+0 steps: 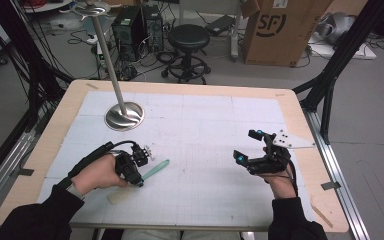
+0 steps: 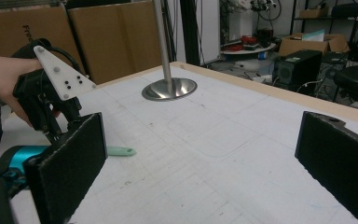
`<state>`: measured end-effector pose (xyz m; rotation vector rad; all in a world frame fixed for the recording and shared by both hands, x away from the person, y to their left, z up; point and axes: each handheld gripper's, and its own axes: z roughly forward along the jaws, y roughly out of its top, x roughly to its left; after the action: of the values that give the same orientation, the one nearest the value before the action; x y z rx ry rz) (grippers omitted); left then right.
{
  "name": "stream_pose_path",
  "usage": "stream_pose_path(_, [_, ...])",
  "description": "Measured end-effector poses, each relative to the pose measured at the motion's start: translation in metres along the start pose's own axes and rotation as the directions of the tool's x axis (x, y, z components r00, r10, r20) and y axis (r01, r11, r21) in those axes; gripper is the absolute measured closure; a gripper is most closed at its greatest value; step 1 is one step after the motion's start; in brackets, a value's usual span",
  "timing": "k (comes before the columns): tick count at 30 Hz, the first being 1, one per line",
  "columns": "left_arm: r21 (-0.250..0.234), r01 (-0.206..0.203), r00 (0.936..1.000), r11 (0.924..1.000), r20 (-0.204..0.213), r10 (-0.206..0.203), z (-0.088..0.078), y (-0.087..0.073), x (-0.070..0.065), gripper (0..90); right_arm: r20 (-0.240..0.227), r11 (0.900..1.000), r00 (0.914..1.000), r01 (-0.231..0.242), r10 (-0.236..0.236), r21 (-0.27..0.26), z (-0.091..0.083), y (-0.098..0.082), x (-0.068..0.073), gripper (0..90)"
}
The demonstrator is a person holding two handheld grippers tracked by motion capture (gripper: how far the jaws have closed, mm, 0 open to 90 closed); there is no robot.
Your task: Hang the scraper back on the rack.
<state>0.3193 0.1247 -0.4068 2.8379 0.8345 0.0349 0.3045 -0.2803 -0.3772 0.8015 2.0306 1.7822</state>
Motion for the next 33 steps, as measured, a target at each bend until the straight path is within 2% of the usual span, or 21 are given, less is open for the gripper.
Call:
stream_pose_path(3, [0.032,-0.023,0.9994,0.9992,-0.025,0.023,0.001,0.005,-0.005,76.8,0.0,1.0,1.0,0.0,0.0,0.001,0.0,0.0,0.0,0.8])
stream_pose_path(5, [0.037,-0.019,0.9996,0.9991,-0.02,0.019,0.001,0.006,-0.005,77.7,0.001,1.0,1.0,0.0,0.0,0.001,0.0,0.0,0.0,0.8])
stream_pose_path(7, [0.021,-0.044,0.999,0.9988,-0.004,0.044,0.001,0.003,-0.003,80.2,-0.002,1.0,1.0,0.003,-0.003,0.003,0.001,0.0,0.001,0.8])
stream_pose_path(14, [-0.047,-0.029,0.9992,0.9985,0.025,0.03,-0.001,-0.006,0.002,80.7,-0.001,1.0,1.0,0.006,-0.006,0.001,0.001,0.0,0.0,0.8])
stream_pose_path(18, [-0.083,-0.017,0.9996,0.9964,0.022,0.019,-0.008,-0.011,0.005,80.6,0.002,1.0,1.0,-0.004,0.004,0.0,-0.001,0.0,0.0,0.8])
stream_pose_path(20, [-0.122,-0.013,0.9998,0.9925,0.013,0.015,-0.015,-0.014,0.006,80.6,0.007,1.0,1.0,0.001,-0.001,-0.004,-0.001,0.0,0.0,0.8])
stream_pose_path(22, [-0.166,0.013,0.9997,0.986,0.021,-0.01,-0.023,-0.018,0.007,80.6,0.007,1.0,1.0,-0.001,0.001,-0.001,-0.001,0.0,0.0,0.8])
stream_pose_path(24, [-0.206,0.006,0.9998,0.9786,0.021,-0.001,-0.03,-0.022,0.006,80.6,0.006,1.0,1.0,0.001,-0.001,0.002,-0.001,0.0,0.0,0.8])
stream_pose_path(28, [-0.272,0.018,0.9997,0.9621,0.023,-0.012,-0.041,-0.029,0.009,80.6,0.002,1.0,1.0,0.003,-0.003,0.004,0.0,0.0,0.001,0.8])
stream_pose_path(30, [-0.314,0.03,0.9995,0.9489,0.017,-0.026,-0.046,-0.033,0.013,80.5,0.005,1.0,1.0,-0.001,0.001,0.006,-0.001,0.0,0.001,0.8])
stream_pose_path(32, [-0.358,0.049,0.9988,0.9323,0.025,-0.042,-0.051,-0.038,0.017,80.6,0.008,1.0,1.0,0.001,-0.001,0.001,-0.002,0.0,0.0,0.8])
stream_pose_path(33, [-0.383,0.066,0.9978,0.9215,0.035,-0.057,-0.052,-0.04,0.019,80.6,0.01,1.0,1.0,0.001,-0.001,-0.003,-0.002,0.0,0.0,0.8])
